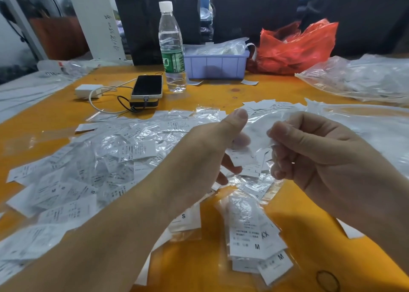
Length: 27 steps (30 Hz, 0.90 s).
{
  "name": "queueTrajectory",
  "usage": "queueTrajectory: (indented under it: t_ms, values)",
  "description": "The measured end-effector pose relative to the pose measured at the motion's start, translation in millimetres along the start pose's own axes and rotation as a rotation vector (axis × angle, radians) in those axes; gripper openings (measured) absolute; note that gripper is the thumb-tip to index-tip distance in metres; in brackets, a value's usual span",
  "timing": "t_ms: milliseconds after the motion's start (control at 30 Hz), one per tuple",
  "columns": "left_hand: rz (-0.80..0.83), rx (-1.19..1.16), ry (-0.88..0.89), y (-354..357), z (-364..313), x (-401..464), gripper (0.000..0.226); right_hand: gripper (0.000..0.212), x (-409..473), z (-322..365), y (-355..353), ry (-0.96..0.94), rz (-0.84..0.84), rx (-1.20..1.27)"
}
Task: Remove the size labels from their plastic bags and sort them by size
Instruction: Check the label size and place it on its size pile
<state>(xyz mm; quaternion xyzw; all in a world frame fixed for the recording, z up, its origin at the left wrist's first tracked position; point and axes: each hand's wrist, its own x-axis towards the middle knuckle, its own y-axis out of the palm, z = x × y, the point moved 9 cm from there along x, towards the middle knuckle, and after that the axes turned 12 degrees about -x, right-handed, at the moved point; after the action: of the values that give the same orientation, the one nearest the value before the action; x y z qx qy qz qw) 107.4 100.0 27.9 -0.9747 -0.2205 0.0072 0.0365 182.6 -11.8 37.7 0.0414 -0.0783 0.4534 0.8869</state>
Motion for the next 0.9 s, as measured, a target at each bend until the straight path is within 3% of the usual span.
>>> queueTrajectory:
  t_ms: [167,300,467,700,900]
  values:
    - [0.037,-0.167,0.086,3.0,-12.7,-3.2,0.017,0.016,1.5,0.0,-2.5,-0.014,0.004,0.002]
    - [0.012,-0.123,0.158,-0.6,-19.3,-5.9,0.021,0.014,3.2,-5.4,-3.1,0.037,0.011,-0.014]
    - [0.11,-0.051,0.158,9.1,-19.6,-8.1,0.019,0.017,2.1,-4.6,1.4,0.062,0.05,-0.054]
    - [0.184,-0.036,0.137,15.2,-18.7,-8.2,0.023,0.011,-2.7,-2.1,15.4,0.08,0.245,-0.107]
    - [0.031,-0.175,0.189,-4.3,-24.3,-3.9,0.021,0.008,-1.6,-5.2,12.3,0.111,0.213,-0.082]
